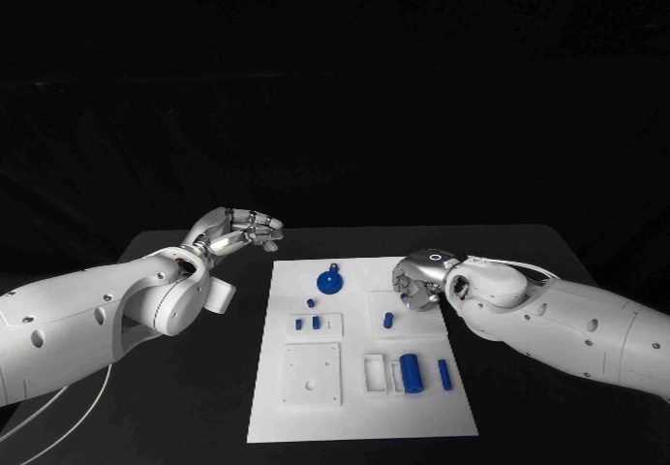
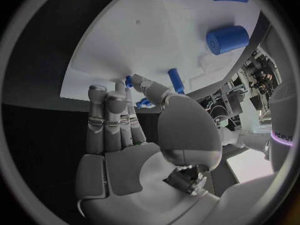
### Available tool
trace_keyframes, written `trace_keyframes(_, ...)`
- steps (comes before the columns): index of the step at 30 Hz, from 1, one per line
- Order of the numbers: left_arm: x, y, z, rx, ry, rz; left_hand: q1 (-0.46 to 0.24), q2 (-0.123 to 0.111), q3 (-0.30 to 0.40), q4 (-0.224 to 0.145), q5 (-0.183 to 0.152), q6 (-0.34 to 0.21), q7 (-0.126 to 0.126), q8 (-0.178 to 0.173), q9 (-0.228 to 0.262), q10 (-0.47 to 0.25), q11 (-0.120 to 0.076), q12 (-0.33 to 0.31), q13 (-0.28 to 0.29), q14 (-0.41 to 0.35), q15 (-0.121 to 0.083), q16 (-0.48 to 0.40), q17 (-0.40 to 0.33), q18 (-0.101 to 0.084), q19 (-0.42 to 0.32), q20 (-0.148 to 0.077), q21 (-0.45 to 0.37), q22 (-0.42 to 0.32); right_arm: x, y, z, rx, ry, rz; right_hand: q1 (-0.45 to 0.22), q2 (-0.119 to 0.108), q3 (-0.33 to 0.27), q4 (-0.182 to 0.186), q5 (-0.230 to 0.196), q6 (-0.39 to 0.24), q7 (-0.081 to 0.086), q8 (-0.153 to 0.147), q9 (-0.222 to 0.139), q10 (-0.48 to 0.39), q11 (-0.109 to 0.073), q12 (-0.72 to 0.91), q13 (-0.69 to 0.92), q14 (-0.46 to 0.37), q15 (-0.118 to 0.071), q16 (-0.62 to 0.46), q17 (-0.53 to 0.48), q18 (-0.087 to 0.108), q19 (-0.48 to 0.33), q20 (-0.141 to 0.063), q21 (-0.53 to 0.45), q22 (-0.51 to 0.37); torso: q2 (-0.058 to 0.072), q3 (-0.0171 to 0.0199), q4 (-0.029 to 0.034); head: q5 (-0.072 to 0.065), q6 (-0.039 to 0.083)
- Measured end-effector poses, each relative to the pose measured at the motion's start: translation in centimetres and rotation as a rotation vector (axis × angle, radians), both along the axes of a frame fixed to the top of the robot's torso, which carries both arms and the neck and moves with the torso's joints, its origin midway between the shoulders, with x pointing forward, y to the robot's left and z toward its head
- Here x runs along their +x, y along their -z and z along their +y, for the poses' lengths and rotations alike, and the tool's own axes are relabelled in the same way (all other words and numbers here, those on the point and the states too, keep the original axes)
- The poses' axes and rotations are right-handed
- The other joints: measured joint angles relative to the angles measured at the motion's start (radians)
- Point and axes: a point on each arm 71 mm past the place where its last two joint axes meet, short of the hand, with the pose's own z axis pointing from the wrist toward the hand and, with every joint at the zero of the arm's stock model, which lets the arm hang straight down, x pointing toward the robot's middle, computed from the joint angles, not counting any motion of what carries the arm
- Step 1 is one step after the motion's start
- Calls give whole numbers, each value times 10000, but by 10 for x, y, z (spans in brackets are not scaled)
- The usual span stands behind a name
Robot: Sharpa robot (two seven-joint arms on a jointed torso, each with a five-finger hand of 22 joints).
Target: Assemble the parts on the task board
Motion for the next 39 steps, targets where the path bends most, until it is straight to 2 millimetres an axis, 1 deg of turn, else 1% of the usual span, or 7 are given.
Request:
trace_keyframes(2, 0, 0, 0, 2, -4, 4, 0, 0, 0, 0, 35, 0, 0, 0, 0, 0, 0, 0, 0, 0, 0, 0, 6, -1, 0, 0, 0, 5, 0, 0, 0, -5, 4, -14, 0, 0, 108, 54, -37, 53, -48, 0, 11, 63, -14, 33, 53, 1, -1, 0, -32, -25, 0, 0, 21, 0, 0, 0, 0, 1, 20)
trace_keyframes(6, 0, 0, 0, 4, -12, 10, 0, 0, 0, 0, 35, 0, 0, 0, 0, 0, 0, 0, 0, 0, 0, 0, 17, 0, 0, 0, 0, 5, 1, 1, 1, -28, -2, -66, 0, -1, 221, 87, -114, 106, -31, 0, 22, 113, -33, 34, 141, 2, -2, 41, -55, -31, 0, 0, 38, 0, 0, 1, 0, 2, 60)
trace_keyframes(15, 0, 0, 1, 9, -18, 24, 41, 41, 0, 0, 35, 0, 0, 0, 0, -36, 36, 0, -9, 0, 0, -59, 43, 0, 0, 0, 0, 13, 0, 2, 2, -195, -119, -232, 0, -2, 344, 43, -115, 283, -108, 80, 74, 270, -87, 55, 182, 19, -19, 88, -118, -40, 14, 15, 97, -2, 0, 6, -10, 19, 48)
trace_keyframes(20, 0, 0, 1, 20, -31, 25, 41, 41, 0, 0, 75, -36, -35, 0, 1, -36, 36, 0, -9, 0, 0, -59, 68, 0, 0, 0, -39, 22, -1, 3, 4, -344, -202, -368, 0, -2, 385, 2, -115, 508, -204, 112, 100, 323, -136, 98, 309, 33, -34, 135, -148, -43, 11, 17, 97, -3, -1, 8, -11, 23, 134)
trace_keyframes(27, 0, 0, 1, 45, -34, 23, 80, 80, 0, 0, 114, -72, 0, 0, -9, -36, 36, 0, -18, 37, -37, -59, 92, 0, 0, 0, -39, 30, -3, 4, 6, -645, -353, -610, -1, -3, 468, -61, -193, 518, -192, 172, 120, 370, -172, 139, 382, 35, -36, 196, -187, -43, 15, 14, 152, -3, -1, 7, -10, 13, 179)
trace_keyframes(32, 0, 0, 1, 68, -33, 12, 80, 79, 0, 0, 114, -72, 1, 0, -9, -36, 35, 0, -18, 37, -37, -99, 106, 0, 0, 1, -39, 33, -4, 5, 8, -802, -427, -756, -14, -17, 549, -81, -269, 573, -244, 172, 135, 373, -170, 150, 477, 36, -37, 235, -225, -44, 15, 14, 214, -3, -3, 5, -6, 12, 182)
trace_keyframes(39, 1, 0, 2, 145, -24, -34, 80, 79, 0, 0, 151, -72, 1, 0, -8, -36, 36, 0, -17, 37, -37, -100, 132, 0, 1, 0, -39, 43, -5, 6, 9, -934, -488, -901, -10, -13, 604, -82, -270, 651, -261, 173, 141, 400, -180, 162, 523, 38, -39, 235, -250, -43, 16, 13, 214, -5, -4, 3, -4, -37, 237)
